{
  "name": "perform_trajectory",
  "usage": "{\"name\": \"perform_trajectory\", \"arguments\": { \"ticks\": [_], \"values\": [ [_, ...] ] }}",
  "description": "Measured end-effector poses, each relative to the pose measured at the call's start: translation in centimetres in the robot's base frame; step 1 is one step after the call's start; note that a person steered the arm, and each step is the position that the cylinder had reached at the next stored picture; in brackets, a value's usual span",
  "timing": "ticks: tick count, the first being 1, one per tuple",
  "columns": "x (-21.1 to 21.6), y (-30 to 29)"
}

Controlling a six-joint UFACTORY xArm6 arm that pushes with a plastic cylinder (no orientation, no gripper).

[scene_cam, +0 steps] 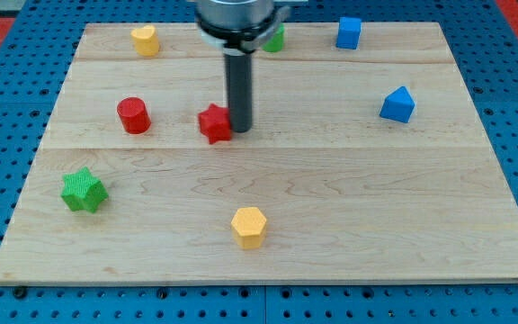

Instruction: Push the blue cube slightly left

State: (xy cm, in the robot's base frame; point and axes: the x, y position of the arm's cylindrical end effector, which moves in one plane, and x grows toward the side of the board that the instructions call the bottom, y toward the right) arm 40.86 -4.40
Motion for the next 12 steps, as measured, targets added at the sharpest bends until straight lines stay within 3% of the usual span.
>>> {"name": "perform_trajectory", "arguments": {
  "ticks": [2,3,4,5,7,8,9,10,11,12],
  "values": [
    [-1.5,-7.2],
    [-1.5,-6.6],
    [0.0,-2.1],
    [2.3,-3.4],
    [1.4,-6.8],
    [-0.1,-4.0],
    [-4.8,5.6],
    [-5.8,10.8],
    [-9.4,16.9],
    [-15.0,26.5]
  ]
}}
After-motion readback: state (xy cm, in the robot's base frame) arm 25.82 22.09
